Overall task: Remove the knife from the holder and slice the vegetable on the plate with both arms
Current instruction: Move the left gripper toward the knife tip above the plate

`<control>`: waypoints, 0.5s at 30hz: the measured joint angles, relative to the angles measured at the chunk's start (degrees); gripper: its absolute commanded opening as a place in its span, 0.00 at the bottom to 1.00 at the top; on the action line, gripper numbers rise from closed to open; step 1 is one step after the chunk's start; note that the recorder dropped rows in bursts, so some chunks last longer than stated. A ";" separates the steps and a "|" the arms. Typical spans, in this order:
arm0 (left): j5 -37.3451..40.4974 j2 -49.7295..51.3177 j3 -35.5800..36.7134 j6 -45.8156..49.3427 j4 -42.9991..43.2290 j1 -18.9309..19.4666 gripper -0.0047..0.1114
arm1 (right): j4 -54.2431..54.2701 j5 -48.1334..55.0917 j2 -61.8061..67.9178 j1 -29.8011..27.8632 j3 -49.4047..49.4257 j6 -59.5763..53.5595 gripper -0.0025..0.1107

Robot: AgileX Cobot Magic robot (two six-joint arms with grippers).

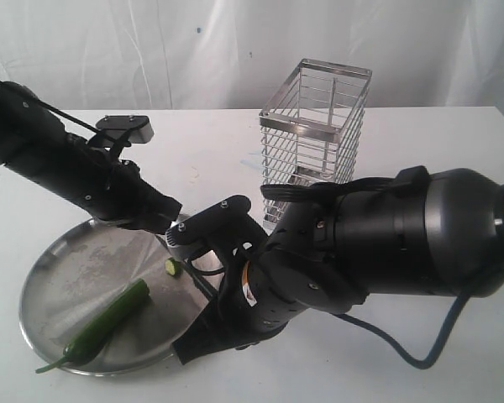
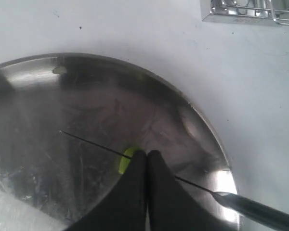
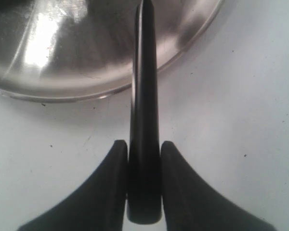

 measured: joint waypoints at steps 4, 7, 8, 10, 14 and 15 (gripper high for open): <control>-0.24 0.57 0.00 2.80 -2.75 0.00 0.04 | 0.00 0.00 0.00 0.00 0.00 -0.15 0.02; -0.24 1.11 0.00 3.20 -3.57 0.00 0.04 | 0.00 0.00 0.00 0.00 0.00 -0.15 0.02; -0.24 1.39 0.00 3.20 -3.61 0.00 0.04 | 0.00 0.00 0.00 0.00 0.00 -0.15 0.02; -0.24 1.78 0.00 3.59 -3.72 0.00 0.04 | 0.00 0.00 0.00 0.00 0.00 -0.20 0.02; -0.32 2.55 0.00 5.34 -5.50 0.00 0.04 | 0.00 0.00 0.00 0.00 0.00 -0.34 0.02; -0.32 2.81 0.00 6.23 -6.45 0.00 0.04 | 0.00 0.10 0.00 0.00 0.00 -0.34 0.02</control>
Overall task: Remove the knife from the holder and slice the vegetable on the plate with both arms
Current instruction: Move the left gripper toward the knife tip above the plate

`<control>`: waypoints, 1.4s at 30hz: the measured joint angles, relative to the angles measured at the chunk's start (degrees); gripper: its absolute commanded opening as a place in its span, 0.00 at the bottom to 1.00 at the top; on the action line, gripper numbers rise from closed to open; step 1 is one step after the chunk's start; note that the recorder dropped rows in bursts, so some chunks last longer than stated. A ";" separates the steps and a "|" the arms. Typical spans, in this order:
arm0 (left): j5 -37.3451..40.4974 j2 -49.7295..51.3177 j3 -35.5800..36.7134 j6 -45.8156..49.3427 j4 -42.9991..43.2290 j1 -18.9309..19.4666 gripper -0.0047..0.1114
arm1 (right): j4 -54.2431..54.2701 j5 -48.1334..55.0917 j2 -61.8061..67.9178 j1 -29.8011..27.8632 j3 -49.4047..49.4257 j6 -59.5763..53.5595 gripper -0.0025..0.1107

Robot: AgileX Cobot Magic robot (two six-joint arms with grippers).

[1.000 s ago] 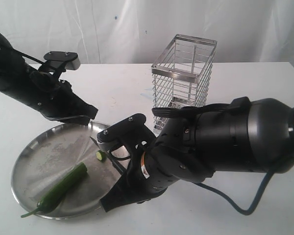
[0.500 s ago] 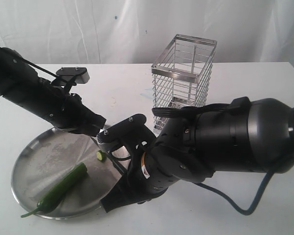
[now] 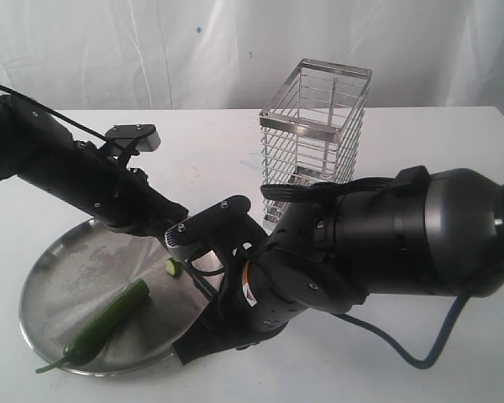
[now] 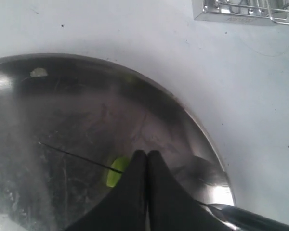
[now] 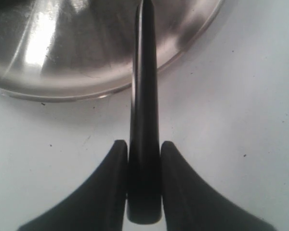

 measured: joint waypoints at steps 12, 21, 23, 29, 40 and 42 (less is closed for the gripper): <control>0.06 4.98 -0.41 4.84 -4.18 -0.10 0.04 | 0.10 0.61 0.00 0.00 0.00 -0.35 0.02; 0.18 6.79 -0.66 5.06 -3.77 -0.10 0.04 | 0.31 0.88 0.10 0.00 0.00 -0.63 0.02; 0.18 6.79 -0.66 5.06 -3.67 -0.10 0.04 | 0.31 0.88 0.10 0.00 0.00 -0.72 0.02; -0.28 4.34 -0.81 5.06 -1.17 -0.21 0.04 | 0.31 0.99 0.10 0.00 0.00 -0.76 0.02; 1.13 -2.85 -3.97 -7.02 18.28 -0.21 0.04 | 0.31 1.06 0.10 0.00 0.00 -0.76 0.02; 1.02 -2.43 -3.50 -7.82 19.58 -0.21 0.04 | 0.31 1.06 0.10 0.00 0.00 -0.76 0.02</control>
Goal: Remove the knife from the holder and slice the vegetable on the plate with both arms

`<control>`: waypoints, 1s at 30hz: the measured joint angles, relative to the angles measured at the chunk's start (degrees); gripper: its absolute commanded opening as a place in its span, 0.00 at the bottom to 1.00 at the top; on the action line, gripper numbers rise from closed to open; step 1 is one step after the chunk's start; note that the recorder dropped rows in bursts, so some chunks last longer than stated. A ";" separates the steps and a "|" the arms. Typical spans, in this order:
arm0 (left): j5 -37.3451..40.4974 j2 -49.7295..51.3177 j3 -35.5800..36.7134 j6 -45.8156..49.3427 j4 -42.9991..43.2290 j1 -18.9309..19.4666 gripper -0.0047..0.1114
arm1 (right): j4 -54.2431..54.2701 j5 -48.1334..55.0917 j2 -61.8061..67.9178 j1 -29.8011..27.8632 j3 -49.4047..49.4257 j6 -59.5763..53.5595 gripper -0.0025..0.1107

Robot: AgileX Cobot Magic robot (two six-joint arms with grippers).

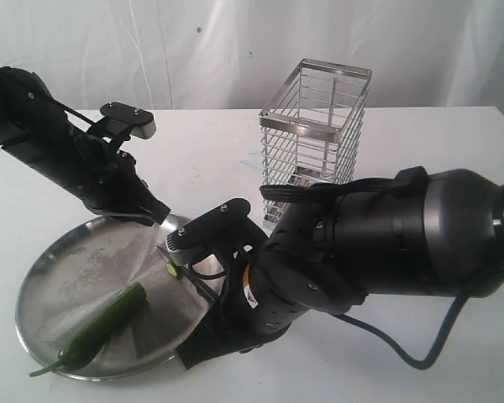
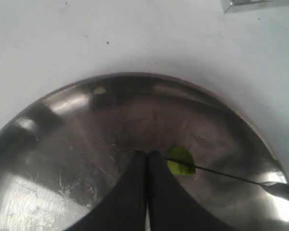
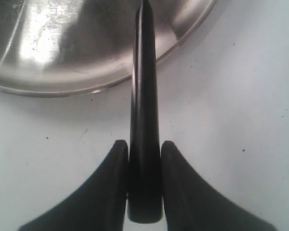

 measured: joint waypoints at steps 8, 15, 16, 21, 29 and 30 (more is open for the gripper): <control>-1.69 1.60 0.36 -0.77 -0.44 0.00 0.04 | 0.00 0.00 0.00 0.00 0.00 0.00 0.02; -2.97 3.40 0.36 -0.77 -2.96 0.00 0.04 | 0.00 0.00 0.00 0.00 0.00 0.00 0.02; -3.11 3.57 0.36 -0.77 -3.11 0.00 0.04 | 0.00 0.00 0.00 0.00 0.00 0.00 0.02; -3.91 4.51 0.36 0.00 -5.16 0.00 0.04 | 0.00 0.00 0.00 0.00 0.00 0.00 0.02; -4.94 6.96 0.36 3.04 -7.88 -1.40 0.04 | 0.00 0.00 0.00 0.00 0.00 0.00 0.02; -4.80 7.29 0.36 3.04 -7.88 -1.51 0.04 | 0.00 0.00 0.00 0.00 0.00 0.00 0.02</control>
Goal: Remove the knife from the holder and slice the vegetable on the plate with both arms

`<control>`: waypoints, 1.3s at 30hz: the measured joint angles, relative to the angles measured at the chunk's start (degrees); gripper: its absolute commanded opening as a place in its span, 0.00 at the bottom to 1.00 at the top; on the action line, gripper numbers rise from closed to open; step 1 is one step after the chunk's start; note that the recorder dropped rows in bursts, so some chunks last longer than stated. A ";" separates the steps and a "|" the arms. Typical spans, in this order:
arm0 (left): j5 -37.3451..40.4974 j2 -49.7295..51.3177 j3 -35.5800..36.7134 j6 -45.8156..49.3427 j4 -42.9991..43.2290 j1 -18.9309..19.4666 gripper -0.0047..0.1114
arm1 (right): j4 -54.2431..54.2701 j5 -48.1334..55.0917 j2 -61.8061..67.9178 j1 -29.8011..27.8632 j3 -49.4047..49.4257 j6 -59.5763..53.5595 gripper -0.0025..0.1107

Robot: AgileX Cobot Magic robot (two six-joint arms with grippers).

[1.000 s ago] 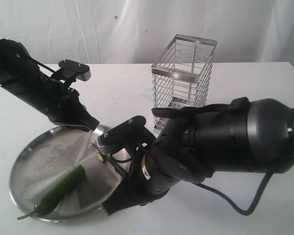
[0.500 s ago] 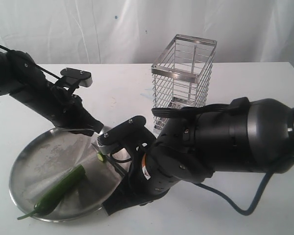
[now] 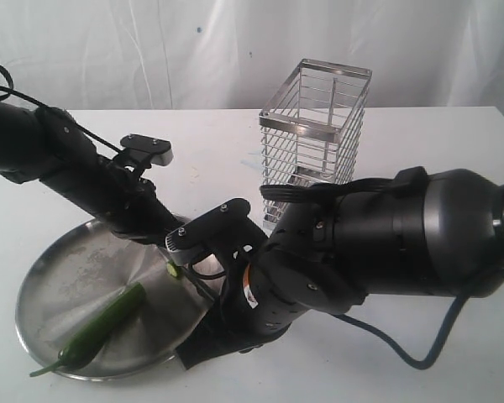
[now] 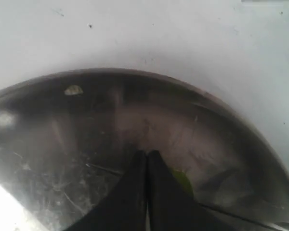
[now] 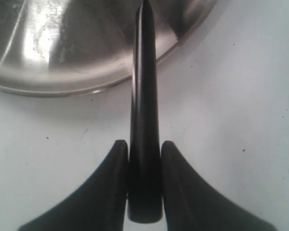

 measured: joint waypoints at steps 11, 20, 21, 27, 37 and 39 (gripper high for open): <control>2.20 1.68 -0.87 0.95 1.22 -0.34 0.04 | 0.14 2.33 0.00 0.09 0.00 -0.35 0.02; 9.36 -5.76 -6.11 -0.92 6.22 -0.34 0.04 | 2.14 10.43 0.00 0.09 0.00 -4.38 0.02; 10.22 -5.83 -6.11 -1.61 7.17 -0.34 0.04 | 2.83 10.55 0.00 0.09 0.00 -5.25 0.02; 15.51 -5.98 -6.11 -2.67 9.61 -0.34 0.04 | 4.47 12.01 0.00 0.09 0.00 -8.09 0.02; 19.69 -5.98 -6.11 -3.00 9.75 -0.34 0.34 | 4.47 17.18 -0.19 0.09 -2.35 -11.76 0.02; 20.08 -5.98 -6.11 -3.02 9.75 -0.34 0.34 | 4.47 17.39 -0.19 0.09 -3.71 -12.54 0.02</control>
